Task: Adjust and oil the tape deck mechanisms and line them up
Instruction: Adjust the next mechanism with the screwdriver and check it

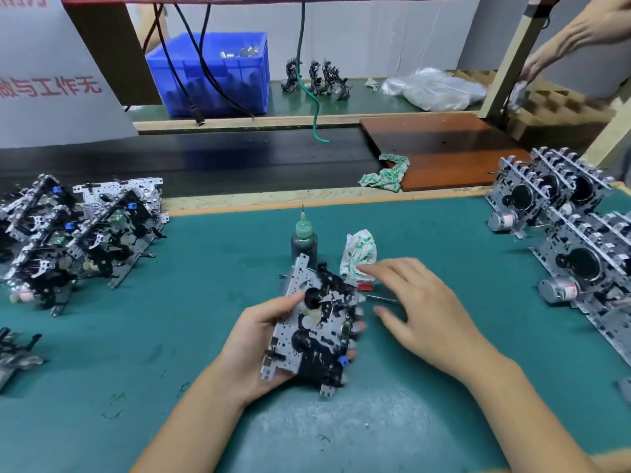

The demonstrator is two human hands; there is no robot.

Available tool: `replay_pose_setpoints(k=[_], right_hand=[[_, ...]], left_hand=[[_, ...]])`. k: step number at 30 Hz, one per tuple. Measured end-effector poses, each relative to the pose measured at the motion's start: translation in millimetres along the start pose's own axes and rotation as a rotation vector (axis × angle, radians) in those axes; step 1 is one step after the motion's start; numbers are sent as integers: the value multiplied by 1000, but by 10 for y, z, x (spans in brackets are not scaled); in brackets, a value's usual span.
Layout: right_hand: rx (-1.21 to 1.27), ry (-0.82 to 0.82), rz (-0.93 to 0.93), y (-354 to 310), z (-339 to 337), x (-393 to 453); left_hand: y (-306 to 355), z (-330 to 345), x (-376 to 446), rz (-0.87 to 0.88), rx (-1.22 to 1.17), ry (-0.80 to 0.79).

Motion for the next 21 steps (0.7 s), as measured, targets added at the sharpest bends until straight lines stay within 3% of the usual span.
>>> replay_pose_setpoints(k=[4,8,13,15,17,18,20,21], right_hand=[[-112,-90,-171,-175,-7,-94],[-170,-80,-243,-262,-76,-212],[-202,22,-205,-298,-75,-393],[-171,73,-156,-266,-55,-466],[-169,85,-123,-227,-9,-528],[-178,77,-113,-221,22,-555],[-200,77,-108,-230,68,-591],[-208,87,-109,-236,76,-601]], left_hand=[[-83,33,-33,-136,71,-20],[-113,-156,-63,-295,46,146],[41,-346,-129,-255,237,344],[149,-413,-261,-138,470,604],[236,-369,-520,34,942,991],[209,-275,-608,48,1219,1106],[29,-102,-646,13,1667,1154],[-71,-44,-636,17,1778,1146]])
Point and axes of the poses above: each hand's wrist, its own x-axis towards the middle knuckle, its own z-axis out of the palm, y = z × x, the point moved 6 cm from there along x, towards the middle knuckle, and after that the axes turned 10 degrees about -z, right-handed, at the moved point
